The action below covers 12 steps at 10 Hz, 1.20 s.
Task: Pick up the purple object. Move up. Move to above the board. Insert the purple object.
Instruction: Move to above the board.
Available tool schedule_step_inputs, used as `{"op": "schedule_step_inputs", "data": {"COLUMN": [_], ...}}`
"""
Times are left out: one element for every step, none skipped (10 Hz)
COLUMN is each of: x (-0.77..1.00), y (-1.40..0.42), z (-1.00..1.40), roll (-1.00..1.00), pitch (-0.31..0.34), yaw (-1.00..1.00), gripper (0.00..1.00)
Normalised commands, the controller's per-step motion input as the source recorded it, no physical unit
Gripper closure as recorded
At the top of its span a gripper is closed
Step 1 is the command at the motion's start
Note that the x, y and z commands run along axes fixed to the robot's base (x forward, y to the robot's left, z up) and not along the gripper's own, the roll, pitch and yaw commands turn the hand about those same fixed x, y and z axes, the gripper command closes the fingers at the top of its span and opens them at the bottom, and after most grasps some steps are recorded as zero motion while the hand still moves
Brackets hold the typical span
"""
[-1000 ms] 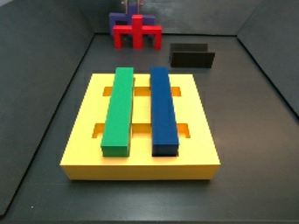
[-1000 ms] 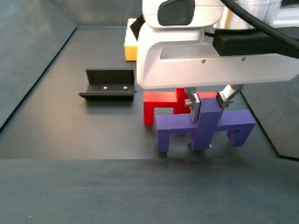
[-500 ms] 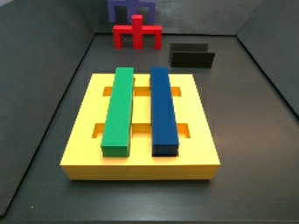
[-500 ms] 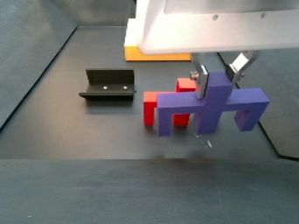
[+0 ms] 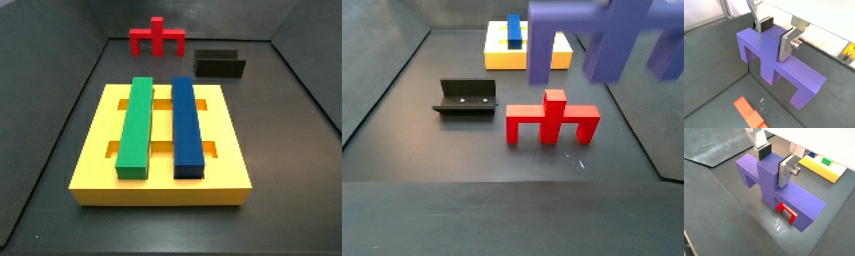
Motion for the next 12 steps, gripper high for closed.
{"op": "schedule_step_inputs", "data": {"x": [0.04, 0.16, 0.15, 0.15, 0.14, 0.14, 0.15, 0.15, 0.14, 0.15, 0.16, 0.18], "y": [0.0, -1.4, -1.4, -1.4, -1.4, -1.4, -1.4, -1.4, -1.4, -1.4, -1.4, -1.4], "z": [0.27, 0.14, 0.13, 0.13, 0.13, 0.13, 0.13, 0.13, 0.14, 0.14, 0.15, 0.15], "roll": [0.01, -0.05, -0.01, 0.01, -0.02, -0.02, -0.01, -0.03, 0.0, -0.01, -0.01, 0.01], "pitch": [0.077, 0.139, 0.114, 0.081, 0.017, 0.023, 0.033, 0.021, 0.032, 0.041, 0.067, 0.097], "yaw": [0.0, -0.24, -0.19, -0.12, -0.05, -0.03, -0.01, 0.0, 0.0, 0.0, 0.0, 0.01], "gripper": [1.0, 1.0, 1.0, 1.0, 1.0, 1.0, 1.0, 1.0, 1.0, 1.0, 1.0, 1.0]}}
